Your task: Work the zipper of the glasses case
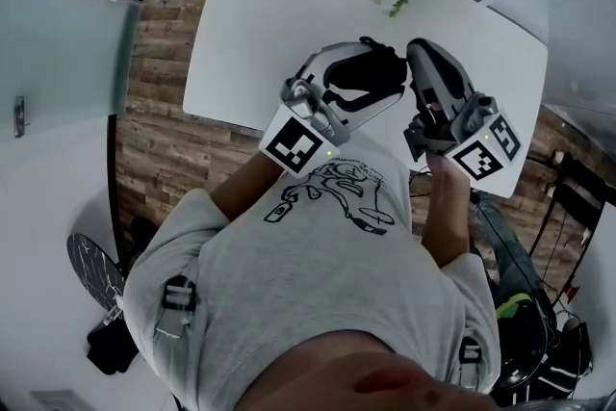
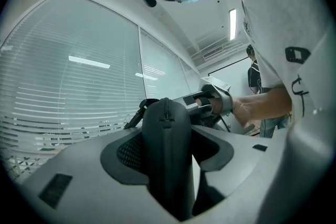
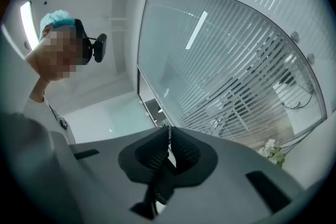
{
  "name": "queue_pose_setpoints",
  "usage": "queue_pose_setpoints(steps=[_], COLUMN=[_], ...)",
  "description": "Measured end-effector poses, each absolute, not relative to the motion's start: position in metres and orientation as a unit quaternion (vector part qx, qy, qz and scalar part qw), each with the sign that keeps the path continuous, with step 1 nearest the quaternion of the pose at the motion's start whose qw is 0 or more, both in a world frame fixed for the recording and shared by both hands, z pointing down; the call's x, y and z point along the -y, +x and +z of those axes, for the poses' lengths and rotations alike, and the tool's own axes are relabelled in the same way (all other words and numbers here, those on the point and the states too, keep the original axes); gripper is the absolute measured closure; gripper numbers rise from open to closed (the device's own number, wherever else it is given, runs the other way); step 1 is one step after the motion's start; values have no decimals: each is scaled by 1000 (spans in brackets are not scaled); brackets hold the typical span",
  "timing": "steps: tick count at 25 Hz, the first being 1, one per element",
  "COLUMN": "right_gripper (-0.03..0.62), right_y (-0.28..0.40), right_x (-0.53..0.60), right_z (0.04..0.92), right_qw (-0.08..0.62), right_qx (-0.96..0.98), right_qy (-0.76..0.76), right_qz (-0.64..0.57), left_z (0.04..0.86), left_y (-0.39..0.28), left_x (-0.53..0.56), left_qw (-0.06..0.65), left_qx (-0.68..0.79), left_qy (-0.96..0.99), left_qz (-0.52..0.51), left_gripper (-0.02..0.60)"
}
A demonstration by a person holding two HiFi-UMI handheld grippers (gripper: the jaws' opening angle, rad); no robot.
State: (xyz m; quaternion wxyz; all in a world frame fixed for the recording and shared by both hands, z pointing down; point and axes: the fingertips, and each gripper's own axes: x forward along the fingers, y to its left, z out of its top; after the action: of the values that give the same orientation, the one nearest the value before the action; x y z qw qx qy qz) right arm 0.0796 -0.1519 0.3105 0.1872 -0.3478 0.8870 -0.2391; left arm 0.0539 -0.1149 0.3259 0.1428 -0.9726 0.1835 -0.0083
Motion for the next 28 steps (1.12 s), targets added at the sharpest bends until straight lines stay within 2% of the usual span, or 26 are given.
queue_pose_setpoints(steps=[12, 15, 28], right_gripper=[588, 591, 588], right_y=[84, 85, 85], right_x=[153, 151, 153], right_z=[307, 304, 306], right_qw=[272, 273, 315], right_qx=[-856, -856, -840], right_qy=[-293, -291, -276], right_qz=[-328, -329, -344], left_z=[327, 329, 324], left_y=[50, 48, 50], left_x=[118, 123, 122], left_qw=[131, 118, 140], left_qx=[-190, -199, -199], left_qy=[-973, -973, -970], left_qz=[24, 22, 12], left_gripper=[331, 331, 331])
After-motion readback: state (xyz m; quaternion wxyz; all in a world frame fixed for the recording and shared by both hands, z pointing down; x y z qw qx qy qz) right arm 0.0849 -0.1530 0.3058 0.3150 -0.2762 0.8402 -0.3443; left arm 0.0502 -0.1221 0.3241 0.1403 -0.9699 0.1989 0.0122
